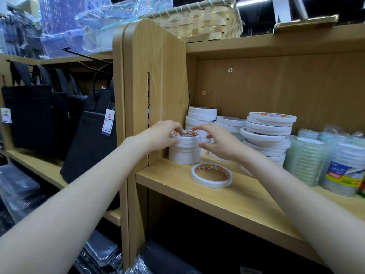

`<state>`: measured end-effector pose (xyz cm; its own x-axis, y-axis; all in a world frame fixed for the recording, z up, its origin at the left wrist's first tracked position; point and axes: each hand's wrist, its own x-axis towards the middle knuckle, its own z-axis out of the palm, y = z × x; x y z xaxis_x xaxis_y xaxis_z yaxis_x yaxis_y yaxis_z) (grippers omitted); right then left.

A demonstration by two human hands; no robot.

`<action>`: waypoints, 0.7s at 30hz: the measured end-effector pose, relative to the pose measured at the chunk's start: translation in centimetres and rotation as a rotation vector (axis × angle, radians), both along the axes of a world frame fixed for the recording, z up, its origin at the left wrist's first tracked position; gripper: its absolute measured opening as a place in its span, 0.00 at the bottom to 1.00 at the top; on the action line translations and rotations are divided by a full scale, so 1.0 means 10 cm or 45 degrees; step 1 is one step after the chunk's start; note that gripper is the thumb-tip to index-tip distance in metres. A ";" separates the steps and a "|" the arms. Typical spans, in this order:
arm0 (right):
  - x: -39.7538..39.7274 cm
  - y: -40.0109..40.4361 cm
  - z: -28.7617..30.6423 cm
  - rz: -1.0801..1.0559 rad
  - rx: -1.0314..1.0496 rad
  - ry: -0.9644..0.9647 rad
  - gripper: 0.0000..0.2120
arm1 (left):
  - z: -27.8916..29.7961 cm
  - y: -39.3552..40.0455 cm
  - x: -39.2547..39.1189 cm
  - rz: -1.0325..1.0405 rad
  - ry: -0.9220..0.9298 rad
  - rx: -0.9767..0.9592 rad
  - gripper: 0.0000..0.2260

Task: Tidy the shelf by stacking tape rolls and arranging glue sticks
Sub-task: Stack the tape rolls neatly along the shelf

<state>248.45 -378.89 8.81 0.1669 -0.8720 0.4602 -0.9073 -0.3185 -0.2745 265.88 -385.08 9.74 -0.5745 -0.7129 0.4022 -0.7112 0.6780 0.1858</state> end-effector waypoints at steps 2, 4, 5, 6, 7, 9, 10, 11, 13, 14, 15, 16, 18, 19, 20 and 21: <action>-0.01 -0.11 -0.02 0.019 0.067 0.035 0.19 | -0.16 0.09 0.06 0.034 0.196 -0.087 0.14; -0.03 -0.18 -0.04 0.008 0.097 0.022 0.18 | -0.36 0.21 0.11 0.055 0.341 -0.061 0.19; -0.03 -0.21 -0.06 0.003 0.088 -0.025 0.17 | -0.44 0.25 0.12 0.057 0.393 -0.014 0.21; -0.04 -0.24 -0.09 -0.013 0.069 -0.098 0.17 | -0.50 0.27 0.12 0.063 0.442 0.039 0.22; -0.05 -0.26 -0.12 -0.041 0.057 -0.197 0.18 | -0.53 0.27 0.11 0.080 0.497 0.102 0.22; -0.07 -0.28 -0.22 -0.061 0.089 -0.511 0.20 | -0.55 0.25 0.10 0.124 0.583 0.265 0.21; -0.07 -0.27 -0.27 -0.038 0.127 -0.700 0.21 | -0.56 0.23 0.09 0.135 0.597 0.354 0.21; -0.07 -0.26 -0.30 -0.020 0.175 -0.847 0.22 | -0.56 0.22 0.09 0.132 0.596 0.435 0.22; -0.10 -0.26 -0.35 -0.021 0.288 -0.981 0.24 | -0.58 0.21 0.08 0.110 0.599 0.544 0.23; -0.11 -0.27 -0.36 -0.019 0.347 -1.012 0.25 | -0.58 0.20 0.07 0.101 0.625 0.571 0.25; -0.12 -0.27 -0.36 -0.016 0.389 -1.027 0.25 | -0.58 0.20 0.07 0.090 0.662 0.593 0.27; -0.12 -0.28 -0.37 -0.012 0.408 -1.028 0.24 | -0.58 0.19 0.07 0.081 0.695 0.618 0.28; -0.11 -0.29 -0.38 -0.010 0.404 -1.023 0.22 | -0.59 0.17 0.07 0.067 0.728 0.647 0.30; -0.11 -0.29 -0.38 -0.010 0.399 -1.023 0.21 | -0.59 0.16 0.08 0.061 0.734 0.654 0.30; -0.11 -0.29 -0.38 -0.007 0.396 -1.025 0.21 | -0.60 0.15 0.08 0.055 0.732 0.657 0.30; -0.11 -0.30 -0.38 -0.006 0.391 -1.027 0.21 | -0.59 0.14 0.08 0.052 0.726 0.651 0.30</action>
<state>247.33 -381.85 4.97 -0.1135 -0.9770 0.1803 -0.3991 -0.1213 -0.9089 266.69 -383.69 3.81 -0.3462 -0.9063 0.2426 -0.4338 0.3839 0.8151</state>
